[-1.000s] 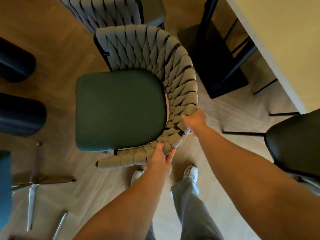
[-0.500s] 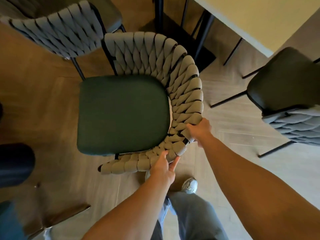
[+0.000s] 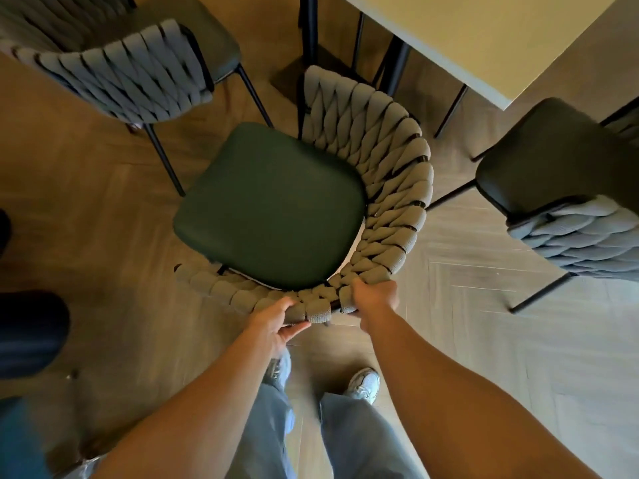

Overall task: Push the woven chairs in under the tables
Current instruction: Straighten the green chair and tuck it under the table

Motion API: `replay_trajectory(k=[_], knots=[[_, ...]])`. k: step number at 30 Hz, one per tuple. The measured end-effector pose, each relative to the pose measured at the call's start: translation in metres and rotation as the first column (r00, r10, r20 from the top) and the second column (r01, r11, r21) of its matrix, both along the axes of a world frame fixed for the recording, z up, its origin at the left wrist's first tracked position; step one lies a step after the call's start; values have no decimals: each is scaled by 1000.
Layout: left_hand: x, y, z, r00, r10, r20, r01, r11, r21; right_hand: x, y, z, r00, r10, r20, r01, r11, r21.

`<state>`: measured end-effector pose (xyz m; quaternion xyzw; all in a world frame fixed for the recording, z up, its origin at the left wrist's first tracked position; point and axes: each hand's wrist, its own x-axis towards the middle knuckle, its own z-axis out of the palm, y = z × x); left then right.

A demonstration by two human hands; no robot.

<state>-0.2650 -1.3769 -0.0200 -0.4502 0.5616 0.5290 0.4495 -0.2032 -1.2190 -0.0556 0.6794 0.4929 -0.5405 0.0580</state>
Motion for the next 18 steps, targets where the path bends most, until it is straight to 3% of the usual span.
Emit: replay_trajectory(k=[6, 11, 15, 18], knots=[[-35, -32, -2, 978, -206, -24, 204, 977, -63, -3, -47, -6, 970, -240, -24, 239, 970, -54], [-84, -75, -6, 940, -341, -10, 338, 934, -115, -15, -99, -25, 942, -330, -63, 315, 933, -172], [-112, -96, -8, 932, -360, -43, 349, 924, -158, -28, -108, -4, 921, -371, -119, 326, 900, -288], [-102, -99, -9, 951, -300, -81, 283, 944, -169, -30, -89, 5, 853, -495, -164, 428, 844, -323]])
